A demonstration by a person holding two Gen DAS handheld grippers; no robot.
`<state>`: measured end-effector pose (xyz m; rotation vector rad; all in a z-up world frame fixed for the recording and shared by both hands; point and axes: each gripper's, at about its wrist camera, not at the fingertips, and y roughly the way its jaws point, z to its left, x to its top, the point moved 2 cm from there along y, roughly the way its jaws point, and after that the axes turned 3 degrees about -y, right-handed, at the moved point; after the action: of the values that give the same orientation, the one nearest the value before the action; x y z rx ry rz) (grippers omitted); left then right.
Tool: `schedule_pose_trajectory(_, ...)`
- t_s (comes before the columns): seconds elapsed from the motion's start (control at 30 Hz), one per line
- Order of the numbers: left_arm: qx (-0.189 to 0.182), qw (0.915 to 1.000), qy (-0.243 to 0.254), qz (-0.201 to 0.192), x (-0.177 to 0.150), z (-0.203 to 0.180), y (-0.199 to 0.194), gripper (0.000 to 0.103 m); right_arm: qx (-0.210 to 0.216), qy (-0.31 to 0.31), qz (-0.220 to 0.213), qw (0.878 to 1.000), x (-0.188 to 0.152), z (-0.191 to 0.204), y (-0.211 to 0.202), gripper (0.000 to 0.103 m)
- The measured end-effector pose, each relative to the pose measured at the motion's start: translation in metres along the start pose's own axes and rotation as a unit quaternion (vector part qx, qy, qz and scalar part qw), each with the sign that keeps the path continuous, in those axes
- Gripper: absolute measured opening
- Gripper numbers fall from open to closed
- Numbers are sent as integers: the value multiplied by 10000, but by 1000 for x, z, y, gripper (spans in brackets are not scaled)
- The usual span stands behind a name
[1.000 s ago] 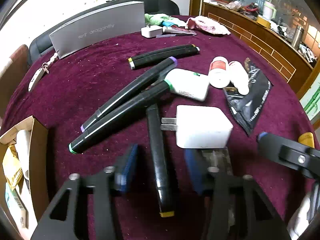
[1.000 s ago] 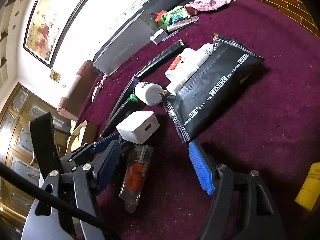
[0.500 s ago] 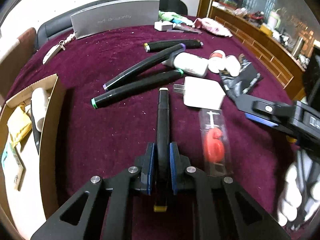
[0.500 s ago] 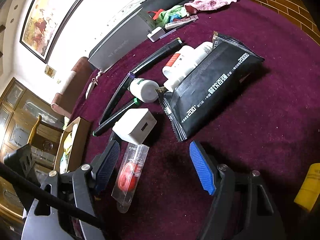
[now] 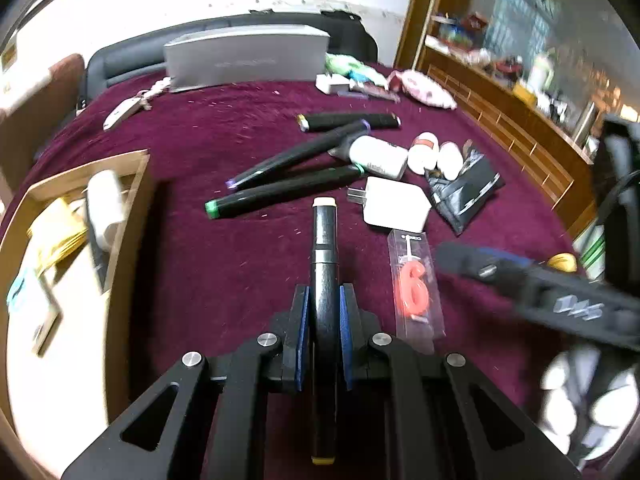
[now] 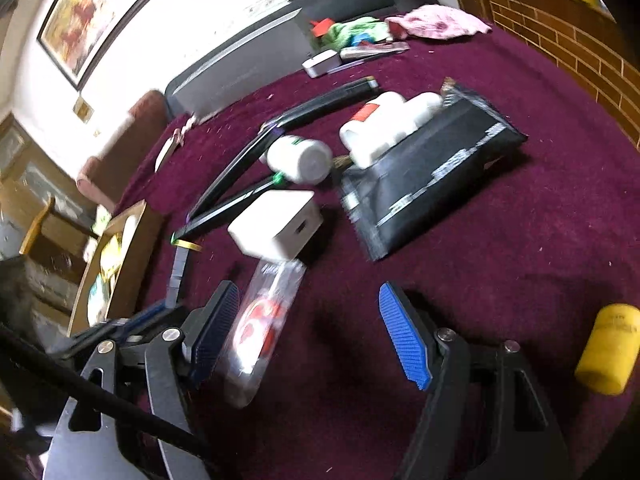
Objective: Organize objects
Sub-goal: 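Grasp the red candle box with the right gripper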
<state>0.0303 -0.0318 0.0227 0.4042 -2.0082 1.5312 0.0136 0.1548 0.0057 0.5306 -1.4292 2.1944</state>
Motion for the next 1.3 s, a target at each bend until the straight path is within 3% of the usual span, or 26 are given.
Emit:
schedule_pose_trajectory(0.13, -36, 9997, -11, -236, -6, 3, -21, 11, -168, -260, 334, 9990, -5, 23, 16, 74)
schedule_pose_trajectory(0.43, -268, 9988, -231, -341, -17, 11, -26, 11, -1097, -712, 332, 9909, -6, 52, 33, 73)
schedule_pose_trajectory(0.5, -282, 9987, -320, -295, -19, 14, -20, 11, -1328, -853, 286, 9871, -10, 59, 35, 68)
schedule_pose_trajectory(0.6, -159, 9990, -404, -43, -26, 15, -1, 9, -1793, -1236, 201, 9758, -14, 70, 40, 51)
schedule_pose_trajectory(0.67, -132, 9988, -470, 39, -30, 16, 6, 10, -1760, -1403, 159, 9742, -17, 74, 38, 38)
schedule_pose_trajectory(0.83, 225, 9993, -248, 175, -33, 4, 13, 16, -1636, -1413, 272, 9760, -19, 70, 32, 26)
schedule_pose_trajectory(0.93, 279, 9993, -15, 237, -33, -4, 16, 18, -1532, -1361, 333, 9782, -20, 67, 30, 25)
schedule_pose_trajectory(0.97, 197, 9995, -5, 238, -33, -3, 15, 14, -1456, -1322, 353, 9798, -21, 66, 29, 25)
schedule_pose_trajectory(1.07, -86, 9995, -225, 226, -34, 7, 11, 11, -1194, -1160, 386, 9853, -23, 65, 23, 25)
schedule_pose_trajectory(1.3, -321, 9988, -349, -98, -38, 11, -16, 11, -824, -1110, 255, 9901, -28, 69, -2, 25)
